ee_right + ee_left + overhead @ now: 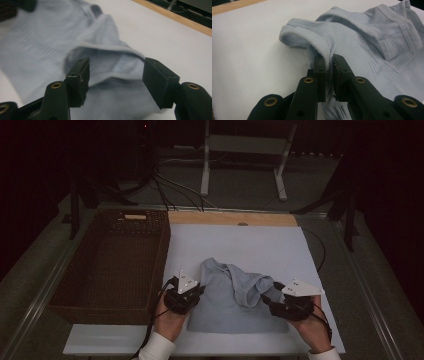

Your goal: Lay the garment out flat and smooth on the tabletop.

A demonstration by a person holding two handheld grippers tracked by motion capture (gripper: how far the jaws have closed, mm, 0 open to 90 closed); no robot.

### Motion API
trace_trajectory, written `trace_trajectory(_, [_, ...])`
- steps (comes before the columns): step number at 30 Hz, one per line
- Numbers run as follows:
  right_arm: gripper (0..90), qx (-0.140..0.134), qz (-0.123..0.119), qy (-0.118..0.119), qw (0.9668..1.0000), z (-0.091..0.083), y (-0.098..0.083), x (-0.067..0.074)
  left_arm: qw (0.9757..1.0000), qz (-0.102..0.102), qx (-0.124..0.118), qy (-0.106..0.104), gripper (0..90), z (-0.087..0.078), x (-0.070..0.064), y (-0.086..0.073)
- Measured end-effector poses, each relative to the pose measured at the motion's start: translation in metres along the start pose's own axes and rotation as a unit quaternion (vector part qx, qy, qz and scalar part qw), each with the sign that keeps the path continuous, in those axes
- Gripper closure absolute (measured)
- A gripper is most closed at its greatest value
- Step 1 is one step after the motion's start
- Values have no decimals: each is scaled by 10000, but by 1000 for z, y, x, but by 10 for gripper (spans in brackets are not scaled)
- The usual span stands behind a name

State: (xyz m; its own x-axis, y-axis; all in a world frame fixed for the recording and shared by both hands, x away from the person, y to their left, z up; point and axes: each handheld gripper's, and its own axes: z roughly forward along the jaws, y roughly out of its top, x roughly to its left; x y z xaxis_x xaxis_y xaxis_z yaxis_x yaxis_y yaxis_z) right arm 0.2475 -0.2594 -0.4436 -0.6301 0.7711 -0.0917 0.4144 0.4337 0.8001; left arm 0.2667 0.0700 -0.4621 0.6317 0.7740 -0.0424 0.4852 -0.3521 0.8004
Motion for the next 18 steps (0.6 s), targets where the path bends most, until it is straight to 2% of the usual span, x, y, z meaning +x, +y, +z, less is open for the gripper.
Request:
trace_trajectory(5, [407,-37,-198,189,9996,2,3,13,10000,8,-15,-8,828,0,-1,0])
trace_trajectory(11, [443,46,-250,493,9985,10,2,26,10000,4,-28,-8,827,0,-1,0])
trace_trajectory(15, [485,117,-406,741,9964,18,0,37,10000,6,-39,-2,827,-1,-1,1])
trace_trajectory(18, [546,208,-463,839,9952,26,0,40,10000,2,-45,-1,827,-1,-1,1])
